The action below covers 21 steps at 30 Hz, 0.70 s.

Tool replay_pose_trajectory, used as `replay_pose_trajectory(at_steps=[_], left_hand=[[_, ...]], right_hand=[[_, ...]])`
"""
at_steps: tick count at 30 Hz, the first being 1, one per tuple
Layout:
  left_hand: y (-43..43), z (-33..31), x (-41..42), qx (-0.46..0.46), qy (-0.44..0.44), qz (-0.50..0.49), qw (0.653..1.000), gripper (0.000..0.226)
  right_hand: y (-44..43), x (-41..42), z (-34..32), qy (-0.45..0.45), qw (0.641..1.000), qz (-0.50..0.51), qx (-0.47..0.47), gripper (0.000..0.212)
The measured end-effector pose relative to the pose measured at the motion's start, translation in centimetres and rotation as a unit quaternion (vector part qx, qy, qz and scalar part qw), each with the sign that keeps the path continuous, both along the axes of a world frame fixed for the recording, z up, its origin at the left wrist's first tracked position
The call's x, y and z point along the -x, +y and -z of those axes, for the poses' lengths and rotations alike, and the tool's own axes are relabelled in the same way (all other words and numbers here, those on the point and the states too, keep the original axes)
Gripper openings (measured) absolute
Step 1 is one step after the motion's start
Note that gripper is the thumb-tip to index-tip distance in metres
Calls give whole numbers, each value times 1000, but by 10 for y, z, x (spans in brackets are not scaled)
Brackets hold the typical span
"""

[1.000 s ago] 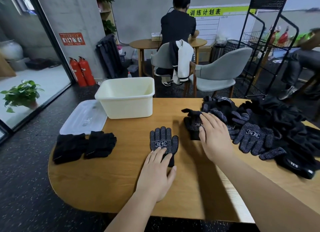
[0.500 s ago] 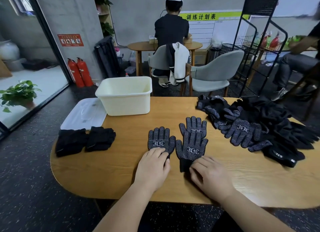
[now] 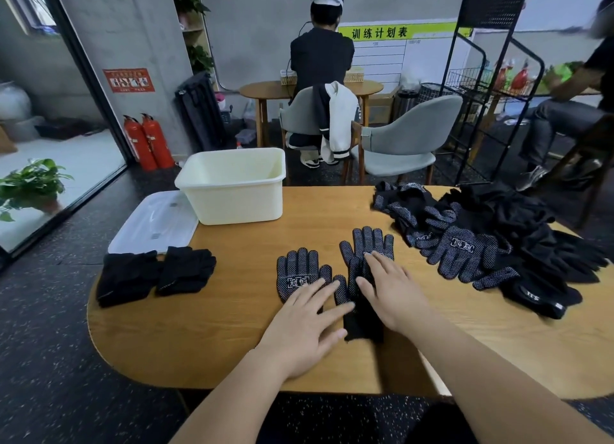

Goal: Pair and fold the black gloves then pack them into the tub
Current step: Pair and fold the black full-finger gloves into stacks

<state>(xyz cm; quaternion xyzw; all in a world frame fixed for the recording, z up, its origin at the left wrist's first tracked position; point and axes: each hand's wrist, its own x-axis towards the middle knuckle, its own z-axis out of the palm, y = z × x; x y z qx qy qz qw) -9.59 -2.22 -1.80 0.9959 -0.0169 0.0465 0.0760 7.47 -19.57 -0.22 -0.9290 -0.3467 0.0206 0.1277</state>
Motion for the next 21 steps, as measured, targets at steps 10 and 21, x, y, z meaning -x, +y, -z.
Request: replay_pose_trajectory(at_steps=[10, 21], left_hand=[[7, -2, -5, 26, 13, 5, 1000, 57], [3, 1, -8, 18, 26, -128, 991, 81]], right_hand=[[30, -70, 1, 45, 996, 14, 81, 72], [31, 22, 32, -34, 999, 21, 13, 70]])
